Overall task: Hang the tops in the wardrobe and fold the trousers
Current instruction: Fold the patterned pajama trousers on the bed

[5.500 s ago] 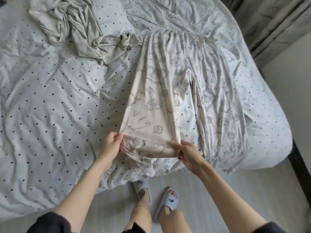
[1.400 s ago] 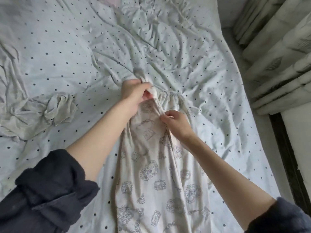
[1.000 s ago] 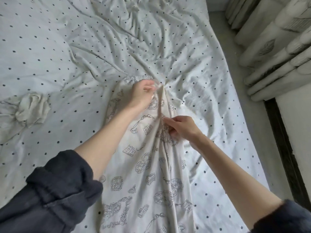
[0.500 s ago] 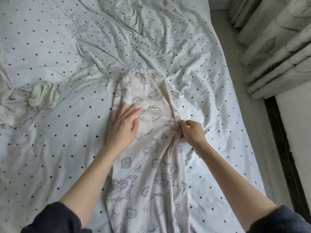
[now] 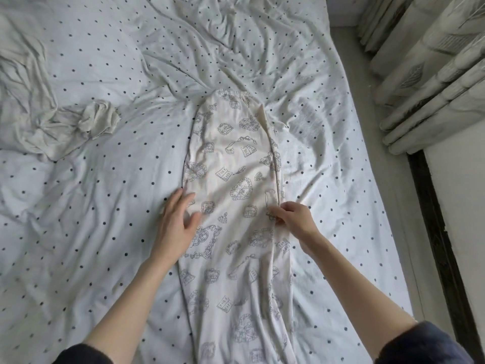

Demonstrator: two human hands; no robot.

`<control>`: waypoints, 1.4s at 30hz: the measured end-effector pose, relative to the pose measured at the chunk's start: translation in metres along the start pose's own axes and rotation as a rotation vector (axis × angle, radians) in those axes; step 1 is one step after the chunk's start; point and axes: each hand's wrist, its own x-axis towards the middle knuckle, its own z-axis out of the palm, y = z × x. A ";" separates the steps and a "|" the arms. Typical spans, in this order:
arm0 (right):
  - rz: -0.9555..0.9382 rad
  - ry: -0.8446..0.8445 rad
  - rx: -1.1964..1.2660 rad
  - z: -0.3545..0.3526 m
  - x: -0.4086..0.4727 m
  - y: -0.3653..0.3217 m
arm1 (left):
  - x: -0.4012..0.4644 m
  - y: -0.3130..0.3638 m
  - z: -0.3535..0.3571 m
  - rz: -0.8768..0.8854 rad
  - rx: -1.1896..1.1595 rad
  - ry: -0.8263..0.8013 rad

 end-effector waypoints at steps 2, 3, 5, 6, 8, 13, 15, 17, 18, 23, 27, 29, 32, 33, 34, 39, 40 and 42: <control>0.041 0.063 0.162 -0.005 -0.010 0.010 | -0.013 -0.009 0.002 -0.011 -0.052 0.039; 0.065 0.092 0.243 -0.007 -0.013 0.014 | -0.018 -0.013 0.004 -0.026 -0.113 0.059; 0.098 0.152 0.353 -0.009 -0.024 0.027 | -0.036 -0.020 0.009 -0.093 -0.248 0.078; 0.107 0.176 0.352 -0.008 -0.031 0.036 | -0.046 -0.026 0.012 -0.132 -0.270 0.079; 0.109 0.196 0.236 -0.003 -0.046 0.060 | -0.066 -0.039 0.020 -0.172 -0.272 0.069; 0.035 0.300 -0.060 0.018 -0.107 0.123 | -0.122 -0.052 0.035 -0.170 -0.361 0.028; -0.057 0.384 -0.063 0.028 -0.135 0.143 | -0.143 -0.059 0.040 -0.227 -0.415 -0.001; -0.102 0.377 -0.104 0.034 -0.159 0.166 | -0.168 -0.070 0.047 -0.306 -0.492 -0.079; -0.100 0.348 -0.165 0.036 -0.169 0.179 | -0.181 -0.073 0.050 -0.346 -0.522 -0.119; -0.068 0.262 -0.414 0.035 -0.187 0.220 | -0.230 -0.080 0.066 -0.465 -0.528 -0.215; -0.061 0.279 -0.445 0.035 -0.176 0.223 | -0.251 -0.082 0.079 -0.481 -0.494 -0.231; -0.063 0.282 -0.450 0.036 -0.174 0.226 | -0.261 -0.081 0.084 -0.473 -0.532 -0.207; -0.060 0.273 -0.426 0.035 -0.183 0.237 | -0.273 -0.081 0.089 -0.523 -0.635 -0.104; -0.050 0.263 -0.398 0.034 -0.188 0.241 | -0.275 -0.082 0.090 -0.543 -0.665 -0.075; -0.033 0.253 -0.353 0.033 -0.193 0.248 | -0.278 -0.082 0.090 -0.552 -0.690 -0.057; 0.024 0.184 -0.258 0.026 -0.211 0.282 | -0.289 -0.083 0.093 -0.548 -0.747 -0.057; 0.019 0.174 -0.205 0.026 -0.212 0.286 | -0.290 -0.086 0.094 -0.553 -0.755 -0.087; -0.006 0.163 -0.072 0.028 -0.211 0.287 | -0.293 -0.088 0.097 -0.542 -0.760 -0.164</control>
